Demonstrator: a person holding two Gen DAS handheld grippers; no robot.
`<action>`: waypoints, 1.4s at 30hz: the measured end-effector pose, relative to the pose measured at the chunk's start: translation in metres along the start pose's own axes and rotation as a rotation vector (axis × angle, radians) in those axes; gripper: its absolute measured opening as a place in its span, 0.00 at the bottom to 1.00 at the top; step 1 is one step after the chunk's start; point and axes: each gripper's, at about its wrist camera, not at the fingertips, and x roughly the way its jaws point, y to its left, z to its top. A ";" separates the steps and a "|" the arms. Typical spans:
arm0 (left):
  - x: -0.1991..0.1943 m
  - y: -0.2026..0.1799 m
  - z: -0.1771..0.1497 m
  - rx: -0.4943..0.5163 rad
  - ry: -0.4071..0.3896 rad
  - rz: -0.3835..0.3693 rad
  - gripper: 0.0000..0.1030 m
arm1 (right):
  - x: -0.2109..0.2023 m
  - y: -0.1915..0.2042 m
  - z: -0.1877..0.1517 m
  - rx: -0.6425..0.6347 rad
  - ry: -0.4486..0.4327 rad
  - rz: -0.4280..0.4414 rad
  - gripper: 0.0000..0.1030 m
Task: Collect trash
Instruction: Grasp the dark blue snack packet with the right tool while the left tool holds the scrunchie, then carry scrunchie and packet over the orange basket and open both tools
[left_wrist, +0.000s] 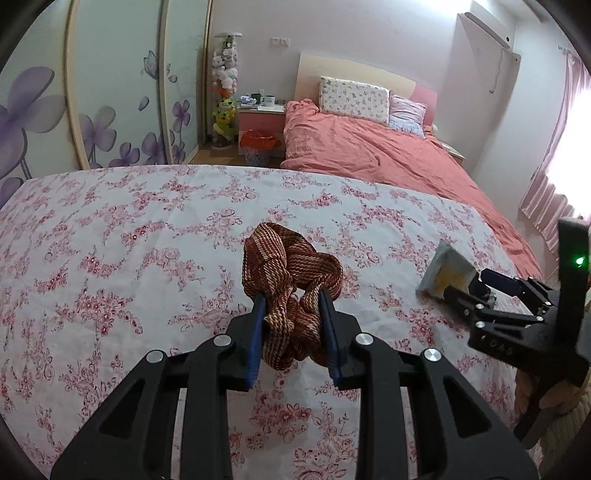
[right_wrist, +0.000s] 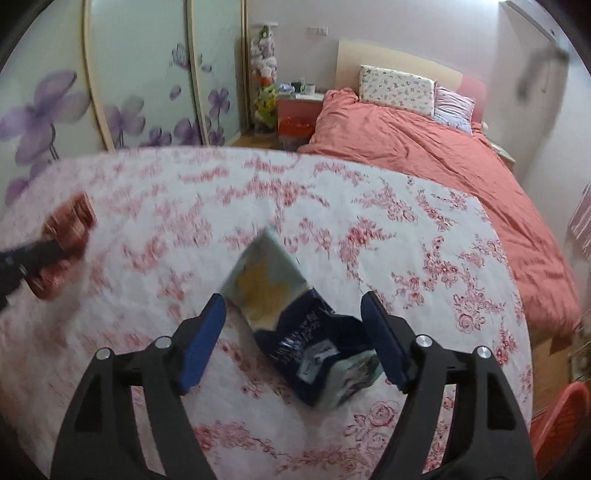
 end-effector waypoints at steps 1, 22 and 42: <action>-0.001 0.000 0.000 0.001 0.002 -0.002 0.27 | 0.001 0.000 -0.001 -0.001 0.007 -0.008 0.57; -0.056 -0.065 0.000 0.075 -0.066 -0.103 0.27 | -0.117 -0.065 -0.038 0.251 -0.121 0.000 0.32; -0.115 -0.207 -0.026 0.256 -0.102 -0.412 0.28 | -0.302 -0.153 -0.140 0.496 -0.458 -0.226 0.33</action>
